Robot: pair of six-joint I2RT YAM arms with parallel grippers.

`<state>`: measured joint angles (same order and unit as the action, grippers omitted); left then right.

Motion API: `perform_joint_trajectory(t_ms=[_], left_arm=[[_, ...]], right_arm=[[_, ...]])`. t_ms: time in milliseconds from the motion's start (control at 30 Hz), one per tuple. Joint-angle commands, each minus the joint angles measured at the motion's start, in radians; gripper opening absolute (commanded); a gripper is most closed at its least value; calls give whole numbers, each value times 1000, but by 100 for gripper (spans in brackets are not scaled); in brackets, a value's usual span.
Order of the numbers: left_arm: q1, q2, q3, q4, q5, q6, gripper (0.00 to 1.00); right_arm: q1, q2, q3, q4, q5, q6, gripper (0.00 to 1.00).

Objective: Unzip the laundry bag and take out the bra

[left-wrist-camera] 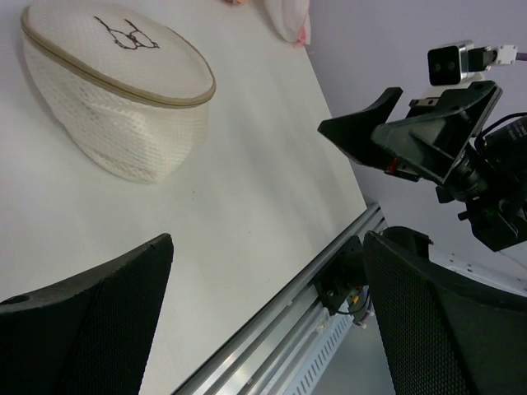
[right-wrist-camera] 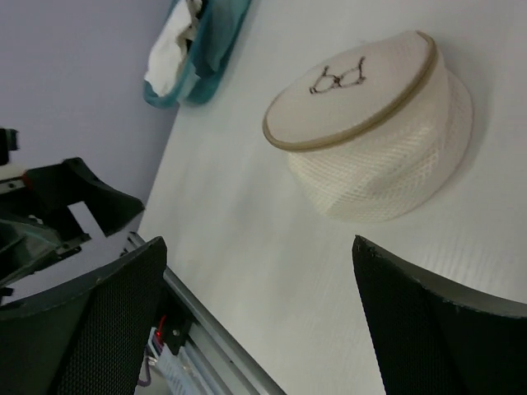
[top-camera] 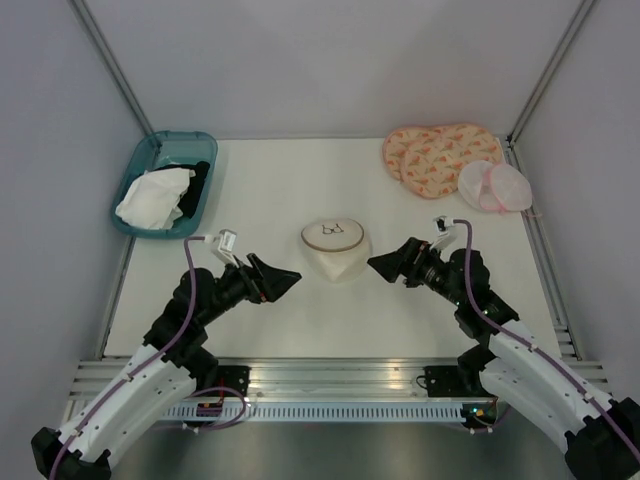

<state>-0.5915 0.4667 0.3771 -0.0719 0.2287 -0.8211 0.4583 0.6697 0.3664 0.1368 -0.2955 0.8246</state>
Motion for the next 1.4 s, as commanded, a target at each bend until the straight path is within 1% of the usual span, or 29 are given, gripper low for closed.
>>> perform_joint_trajectory(t_ms=[0, 33, 100, 133, 167, 200, 233, 267, 300, 333, 400, 467, 533, 667, 800, 967, 1067, 1200, 1367], left_arm=[[-4, 12, 48, -17, -49, 36, 100], [-4, 22, 57, -35, -46, 34, 100], [-4, 50, 66, -48, -28, 34, 99], [-4, 58, 66, -51, -22, 34, 100], [-4, 61, 65, -51, -20, 31, 100], [-4, 59, 63, -54, -17, 28, 100], [-4, 53, 57, -57, -14, 27, 100], [-4, 47, 52, -58, -14, 23, 100], [-4, 29, 46, -58, -12, 16, 100], [-4, 20, 31, -58, -15, 8, 100], [-4, -14, 17, -58, -14, 2, 99], [-4, -39, -6, -60, -19, -10, 100], [-4, -71, -20, -71, -26, -19, 100], [-4, -118, -29, -98, -42, -24, 100], [-4, -152, -43, -111, -42, -35, 100], [-4, -190, -66, -129, -37, -47, 100], [-4, -220, -70, -147, -45, -47, 100], [-4, -250, -83, -161, -54, -49, 100], [-4, -264, -87, -172, -51, -50, 100]], right_arm=[[69, 94, 55, -54, 105, -90, 98], [95, 115, 68, -60, 174, -102, 98], [199, 195, 124, -86, 273, -139, 98], [236, 224, 169, -97, 370, -151, 91], [311, 258, 195, -111, 427, -160, 81], [344, 331, 225, -133, 464, -182, 66], [367, 368, 256, -172, 525, -186, 28], [397, 404, 320, -198, 551, -183, 1], [407, 466, 350, -228, 573, -183, 0], [416, 490, 371, -217, 581, -202, 0], [434, 554, 405, -151, 573, -219, 0], [436, 600, 454, -116, 540, -239, 1], [436, 686, 492, -88, 526, -246, 0], [436, 881, 635, -85, 515, -255, 0], [436, 1006, 727, -39, 493, -271, 0], [433, 1158, 858, -39, 455, -266, 0], [431, 1221, 904, -81, 470, -263, 0], [422, 1257, 888, -80, 486, -237, 1], [390, 1286, 878, -133, 437, -220, 0]])
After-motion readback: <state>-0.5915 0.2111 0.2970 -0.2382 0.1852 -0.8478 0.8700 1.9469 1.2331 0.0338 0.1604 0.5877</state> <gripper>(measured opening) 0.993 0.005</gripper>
